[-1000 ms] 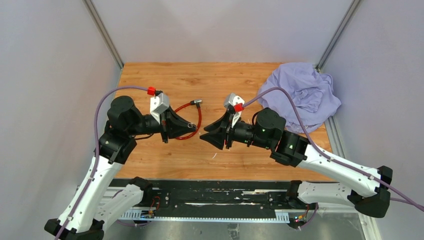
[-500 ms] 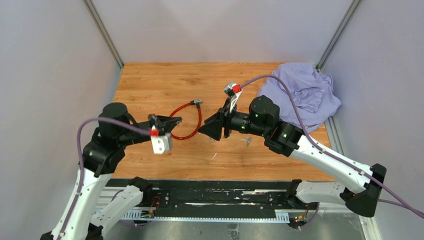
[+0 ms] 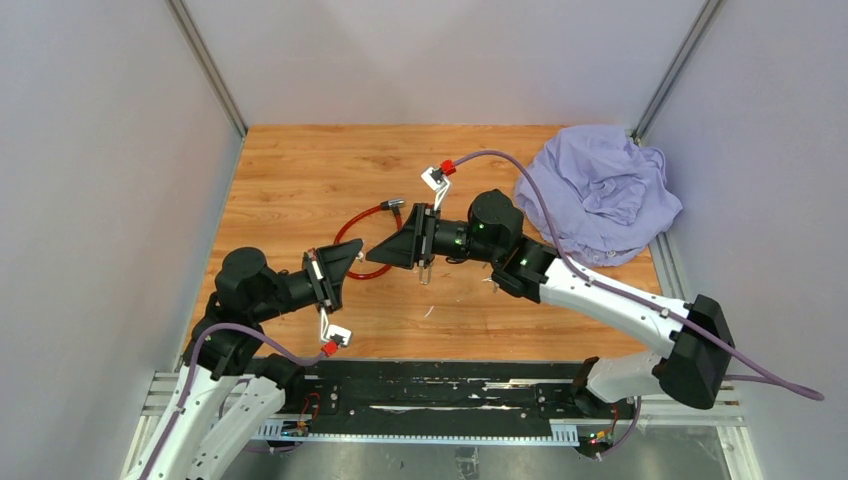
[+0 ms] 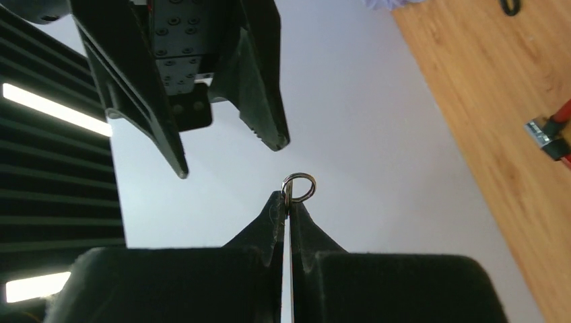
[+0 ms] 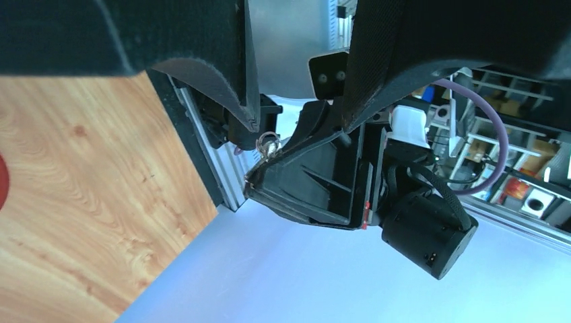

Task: Unlock with the key
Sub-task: Pick up the key from the center of the board.

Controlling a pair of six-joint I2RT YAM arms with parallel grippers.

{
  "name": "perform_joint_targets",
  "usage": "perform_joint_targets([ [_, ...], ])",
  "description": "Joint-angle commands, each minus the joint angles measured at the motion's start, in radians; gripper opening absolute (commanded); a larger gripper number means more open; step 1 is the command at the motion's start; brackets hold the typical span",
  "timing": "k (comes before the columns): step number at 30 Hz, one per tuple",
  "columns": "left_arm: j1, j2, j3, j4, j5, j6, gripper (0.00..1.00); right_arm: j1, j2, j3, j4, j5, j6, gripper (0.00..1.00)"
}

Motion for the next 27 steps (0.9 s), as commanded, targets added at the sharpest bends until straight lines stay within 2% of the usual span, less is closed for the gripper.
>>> perform_joint_targets([
  [1,-0.002,-0.015,-0.02,0.174,0.013,0.167,0.0,-0.008,0.021,-0.022,0.133,-0.028,0.12,0.46],
  [10,-0.002,-0.014,-0.017,0.198,0.016,0.151,0.0,-0.008,0.093,-0.038,0.28,-0.06,0.213,0.41],
  [19,-0.002,-0.02,-0.008,0.192,0.019,0.118,0.0,-0.007,0.122,-0.035,0.397,-0.069,0.247,0.29],
  [24,-0.001,-0.024,-0.004,0.201,0.02,0.083,0.0,-0.007,0.134,-0.026,0.416,-0.079,0.252,0.13],
  [27,-0.002,-0.026,0.0,0.206,0.017,0.059,0.0,-0.008,0.137,-0.028,0.412,-0.08,0.251,0.08],
])
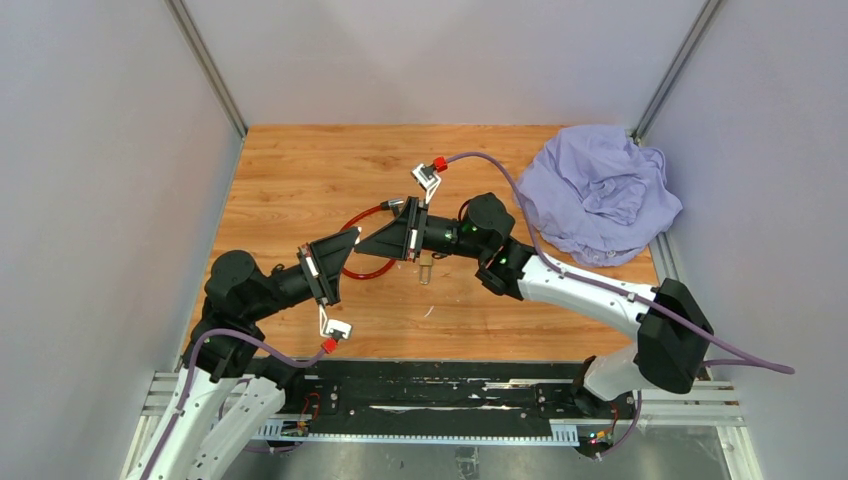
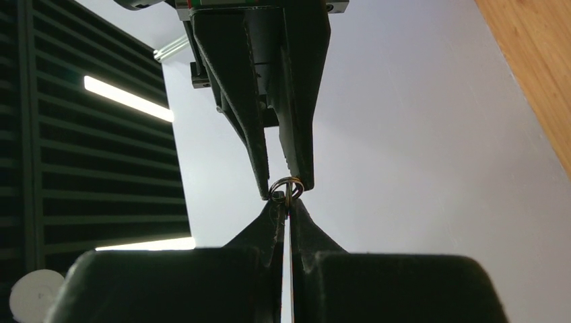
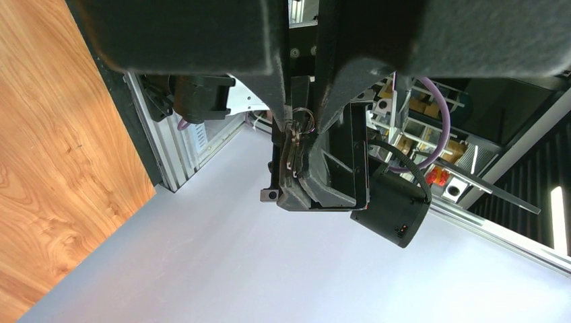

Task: Unlock with the key
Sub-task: Pick up the key from the center of the board.

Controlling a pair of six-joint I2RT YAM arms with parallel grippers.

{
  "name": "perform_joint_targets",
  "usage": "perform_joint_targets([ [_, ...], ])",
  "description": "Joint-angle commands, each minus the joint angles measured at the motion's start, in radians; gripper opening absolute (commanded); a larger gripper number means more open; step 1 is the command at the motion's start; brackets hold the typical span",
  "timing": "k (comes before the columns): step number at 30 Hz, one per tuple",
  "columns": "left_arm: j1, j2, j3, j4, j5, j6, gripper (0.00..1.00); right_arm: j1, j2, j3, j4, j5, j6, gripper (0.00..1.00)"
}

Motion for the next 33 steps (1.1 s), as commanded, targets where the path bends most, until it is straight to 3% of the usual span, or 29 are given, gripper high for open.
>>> perform_joint_targets([
  [1,-0.001,-0.007,0.022,0.026,0.019,0.005,0.0,-0.007,0.009,0.005,0.058,-0.017,0.009,0.07],
  [3,-0.002,-0.01,0.02,0.027,0.025,0.004,0.0,-0.007,0.009,0.003,0.048,-0.006,0.007,0.01],
  [10,-0.002,-0.021,0.015,0.05,0.046,-0.026,0.01,-0.007,-0.02,-0.007,0.039,0.013,-0.018,0.01],
  [16,-0.002,-0.028,0.002,0.065,0.064,-0.037,0.24,-0.007,-0.063,-0.009,-0.021,0.023,-0.075,0.01],
  [18,-0.001,-0.028,-0.001,0.073,0.064,-0.05,0.36,-0.007,-0.072,-0.011,-0.037,0.025,-0.091,0.01],
  [28,-0.002,-0.029,-0.006,0.082,0.048,-0.067,0.49,-0.007,-0.103,-0.019,-0.12,0.022,-0.151,0.01],
  [33,-0.001,-0.034,0.0,0.081,0.023,-0.106,0.53,-0.006,-0.128,0.012,-0.251,0.024,-0.237,0.01],
])
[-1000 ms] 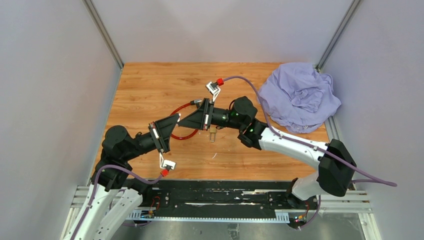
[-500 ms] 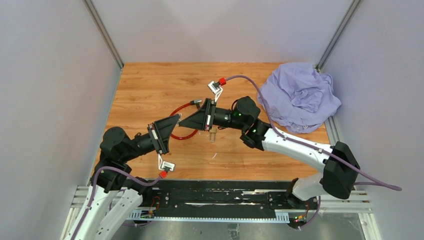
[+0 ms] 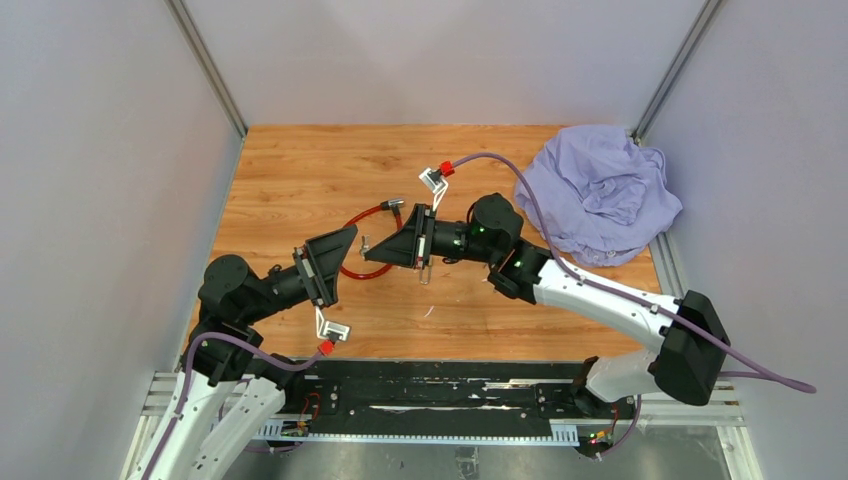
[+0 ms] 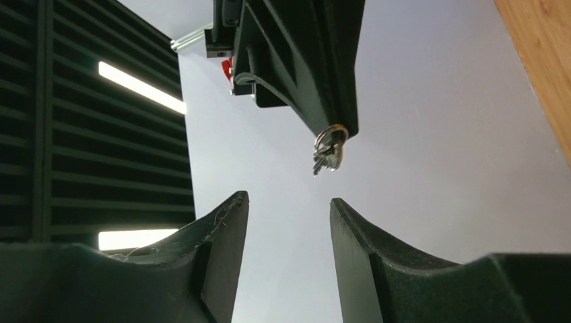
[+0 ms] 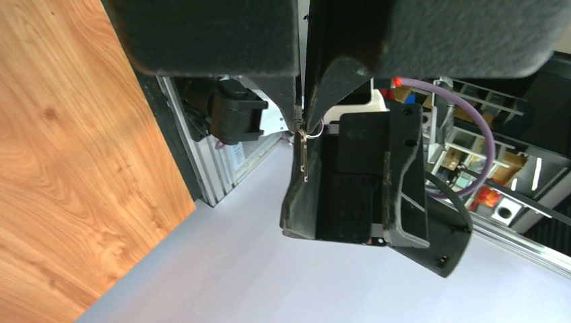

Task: Unlock with the key
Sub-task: Pick up the key from the center of the board.

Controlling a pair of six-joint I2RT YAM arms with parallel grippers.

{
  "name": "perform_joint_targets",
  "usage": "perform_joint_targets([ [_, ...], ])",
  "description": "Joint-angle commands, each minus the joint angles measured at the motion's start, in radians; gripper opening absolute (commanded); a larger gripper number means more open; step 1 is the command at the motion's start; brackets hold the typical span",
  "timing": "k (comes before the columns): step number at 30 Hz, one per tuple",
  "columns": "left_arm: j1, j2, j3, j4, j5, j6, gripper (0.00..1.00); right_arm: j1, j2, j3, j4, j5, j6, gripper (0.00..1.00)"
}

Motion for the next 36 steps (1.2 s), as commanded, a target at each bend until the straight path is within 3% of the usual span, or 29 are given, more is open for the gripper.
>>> perform_joint_targets([
  [1,-0.002,-0.015,0.003,0.012,-0.003,-0.03,0.53,-0.004,-0.047,0.037,-0.138,0.008,-0.118,0.01],
  [6,-0.002,-0.021,0.0,-0.065,0.03,0.064,0.52,-0.005,-0.033,0.101,-0.241,-0.03,-0.177,0.01],
  [19,-0.002,-0.02,-0.018,-0.072,0.033,0.128,0.37,-0.005,0.016,0.127,-0.213,-0.113,-0.145,0.01],
  [36,-0.001,-0.045,-0.03,-0.122,0.06,0.165,0.28,-0.005,0.03,0.131,-0.184,-0.106,-0.111,0.01],
])
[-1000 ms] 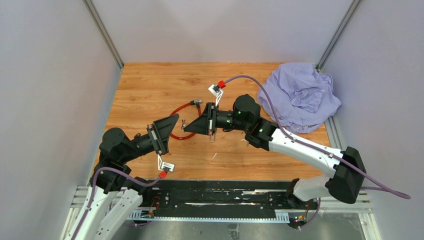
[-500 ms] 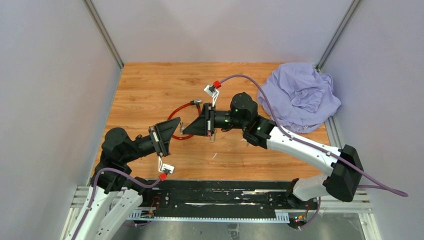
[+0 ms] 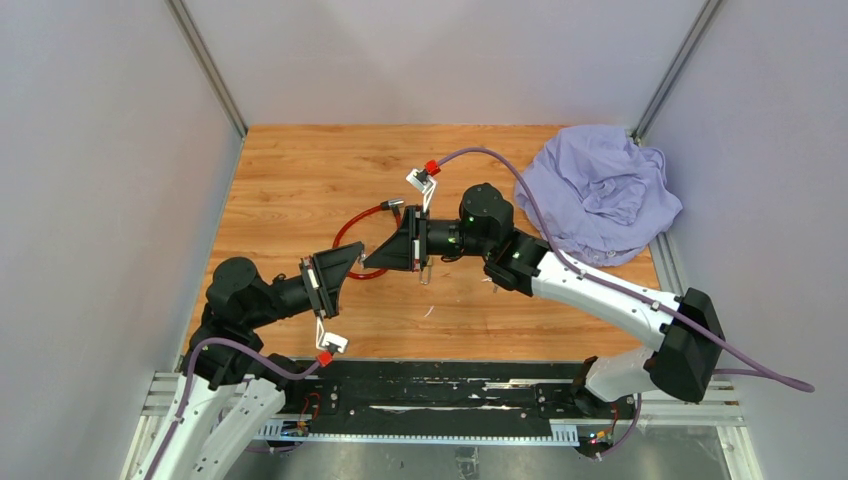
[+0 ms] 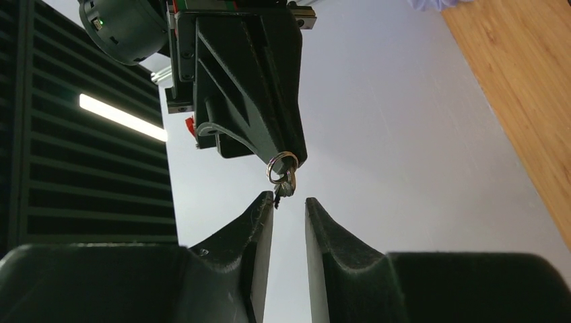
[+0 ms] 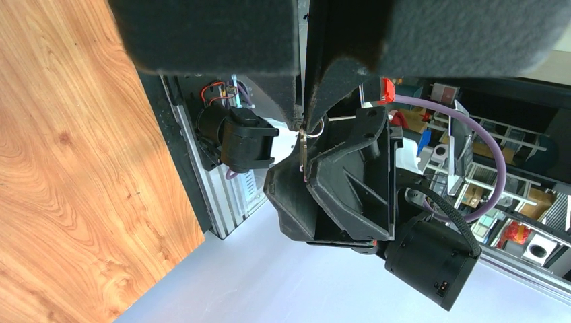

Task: Unlock with the key
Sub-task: Pick up the key from the center of the board.

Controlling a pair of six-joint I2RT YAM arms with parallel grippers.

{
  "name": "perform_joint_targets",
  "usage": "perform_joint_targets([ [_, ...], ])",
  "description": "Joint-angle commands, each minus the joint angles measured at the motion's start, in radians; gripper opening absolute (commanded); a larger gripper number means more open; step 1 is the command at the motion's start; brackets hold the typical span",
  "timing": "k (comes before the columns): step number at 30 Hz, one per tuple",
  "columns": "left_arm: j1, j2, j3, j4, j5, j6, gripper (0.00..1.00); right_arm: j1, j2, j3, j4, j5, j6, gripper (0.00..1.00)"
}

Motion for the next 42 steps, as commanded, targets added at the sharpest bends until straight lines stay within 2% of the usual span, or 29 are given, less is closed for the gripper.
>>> perform_joint_targets([
  [1,-0.002,-0.017,-0.004,0.006,0.023,0.091,0.27,-0.004,0.009,0.03,0.033,-0.014,0.016,0.01],
  [14,-0.002,-0.023,-0.007,0.021,0.007,0.085,0.01,-0.005,-0.002,0.017,0.037,0.002,0.02,0.01],
  [31,-0.002,-0.045,-0.03,0.127,-0.003,-0.022,0.0,-0.004,0.0,0.009,0.043,0.024,0.035,0.01],
  [33,-0.001,-0.047,-0.034,0.132,-0.005,-0.026,0.0,-0.005,-0.001,0.008,0.039,0.026,0.035,0.07],
  [38,-0.002,-0.048,-0.033,0.133,-0.014,-0.053,0.0,-0.012,-0.036,-0.01,0.014,0.057,0.019,0.44],
  [42,-0.001,-0.052,-0.031,0.119,-0.015,-0.061,0.0,-0.02,-0.086,-0.024,-0.012,0.099,-0.013,0.53],
])
